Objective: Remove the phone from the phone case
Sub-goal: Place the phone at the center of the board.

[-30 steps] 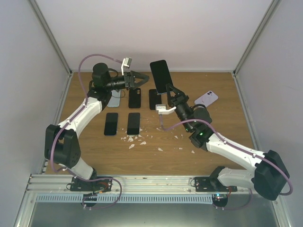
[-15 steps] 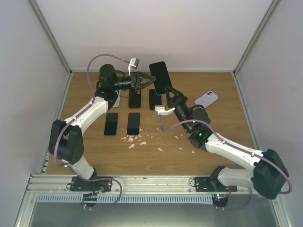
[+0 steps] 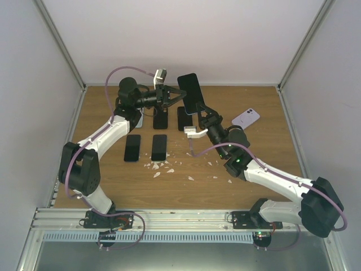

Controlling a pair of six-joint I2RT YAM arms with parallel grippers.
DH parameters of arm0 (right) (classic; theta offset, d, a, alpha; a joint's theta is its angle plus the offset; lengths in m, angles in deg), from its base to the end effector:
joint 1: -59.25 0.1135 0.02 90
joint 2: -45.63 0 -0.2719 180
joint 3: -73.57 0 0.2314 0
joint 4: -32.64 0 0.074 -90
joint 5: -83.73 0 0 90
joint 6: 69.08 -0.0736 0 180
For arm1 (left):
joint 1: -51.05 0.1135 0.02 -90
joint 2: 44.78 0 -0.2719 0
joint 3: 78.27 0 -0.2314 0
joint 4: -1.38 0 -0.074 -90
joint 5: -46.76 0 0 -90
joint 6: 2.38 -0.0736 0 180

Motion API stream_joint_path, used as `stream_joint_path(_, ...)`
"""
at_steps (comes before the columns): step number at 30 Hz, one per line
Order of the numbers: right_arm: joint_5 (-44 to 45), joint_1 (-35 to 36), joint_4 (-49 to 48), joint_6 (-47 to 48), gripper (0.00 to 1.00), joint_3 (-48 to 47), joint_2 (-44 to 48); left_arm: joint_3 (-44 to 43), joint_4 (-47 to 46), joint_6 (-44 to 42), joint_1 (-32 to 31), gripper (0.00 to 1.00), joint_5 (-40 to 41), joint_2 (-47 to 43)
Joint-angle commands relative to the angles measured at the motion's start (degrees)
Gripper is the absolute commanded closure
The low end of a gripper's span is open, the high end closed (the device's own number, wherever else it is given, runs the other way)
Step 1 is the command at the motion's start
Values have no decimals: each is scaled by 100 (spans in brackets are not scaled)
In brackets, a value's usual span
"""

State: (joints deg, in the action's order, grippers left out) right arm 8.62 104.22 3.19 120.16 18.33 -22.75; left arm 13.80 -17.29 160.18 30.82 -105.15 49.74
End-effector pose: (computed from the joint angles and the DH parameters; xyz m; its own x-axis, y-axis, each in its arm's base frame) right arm 0.2146 0.1876 0.3544 0.4700 -0.8788 0.0829 0.2778 0.0581 -0.9589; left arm 0.3318 -0.1915 0.3807 -0.8687 -0.1586 -0.4692 0.4787 -0.0260 -0.8776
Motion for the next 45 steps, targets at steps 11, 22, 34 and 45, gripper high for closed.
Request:
stream_joint_path(11, 24, -108, -173, -552, 34, 250, 252, 260, -261, -466, 393, 100, 134, -187)
stream_joint_path(22, 64, -396, 496, -1169, 1, 185, 384, 479, 843, -1591, 704, 100, -80, -281)
stream_joint_path(34, 171, -816, 1236, -1983, 0, -196, 536, 880, 2619, -3179, 578, 100, -191, -155)
stream_joint_path(45, 175, -959, 1547, -2261, 0, -445, 501, 1437, 3114, -3802, 52, 100, 177, 324)
